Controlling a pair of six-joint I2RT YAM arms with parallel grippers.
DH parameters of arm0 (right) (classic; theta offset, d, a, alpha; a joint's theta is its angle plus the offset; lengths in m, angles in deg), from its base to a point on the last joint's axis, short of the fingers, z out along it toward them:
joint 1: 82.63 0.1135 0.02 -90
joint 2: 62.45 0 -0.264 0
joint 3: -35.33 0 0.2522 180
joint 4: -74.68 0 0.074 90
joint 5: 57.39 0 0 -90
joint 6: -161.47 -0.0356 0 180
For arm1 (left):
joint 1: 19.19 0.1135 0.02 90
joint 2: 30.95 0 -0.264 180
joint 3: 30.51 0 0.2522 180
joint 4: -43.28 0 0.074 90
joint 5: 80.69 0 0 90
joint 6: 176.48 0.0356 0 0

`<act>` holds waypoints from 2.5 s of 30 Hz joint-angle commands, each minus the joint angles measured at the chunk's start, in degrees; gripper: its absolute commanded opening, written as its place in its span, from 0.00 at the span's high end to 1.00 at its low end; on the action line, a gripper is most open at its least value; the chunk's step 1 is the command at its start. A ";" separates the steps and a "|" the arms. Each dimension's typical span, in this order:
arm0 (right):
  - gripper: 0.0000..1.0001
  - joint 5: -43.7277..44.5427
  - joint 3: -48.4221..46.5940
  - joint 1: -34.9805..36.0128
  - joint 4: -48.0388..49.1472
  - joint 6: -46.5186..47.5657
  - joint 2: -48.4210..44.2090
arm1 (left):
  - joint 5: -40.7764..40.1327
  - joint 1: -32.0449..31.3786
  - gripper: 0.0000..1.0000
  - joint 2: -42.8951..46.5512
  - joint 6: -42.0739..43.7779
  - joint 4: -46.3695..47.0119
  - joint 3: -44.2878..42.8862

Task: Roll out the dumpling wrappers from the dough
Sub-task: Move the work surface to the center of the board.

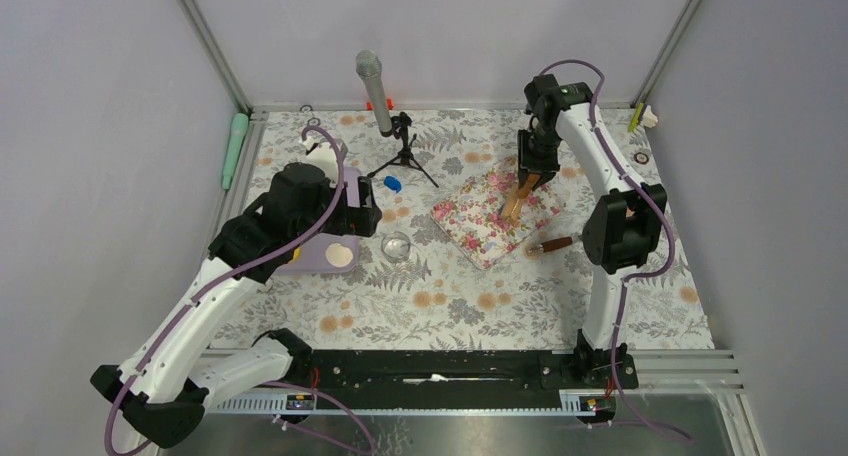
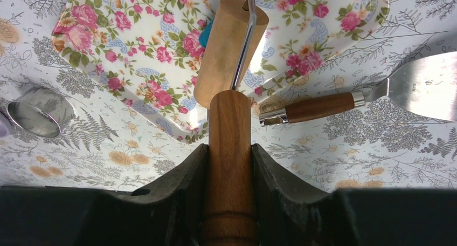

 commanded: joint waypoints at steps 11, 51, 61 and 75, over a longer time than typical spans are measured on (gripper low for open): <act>1.00 -0.03 1.47 1.06 2.88 0.67 1.97 | -1.31 -0.11 0.01 0.21 -0.78 1.74 0.18; 1.00 3.91 11.48 0.53 13.41 -1.35 0.88 | -1.68 -0.13 0.01 -0.59 -2.09 1.79 2.25; 1.00 4.79 19.77 0.44 17.92 0.72 -4.95 | -0.84 -0.12 0.01 -0.67 -1.46 3.13 2.83; 1.00 3.29 13.17 -0.78 13.05 1.39 -2.11 | -0.36 -0.12 0.01 -1.73 0.10 2.24 2.81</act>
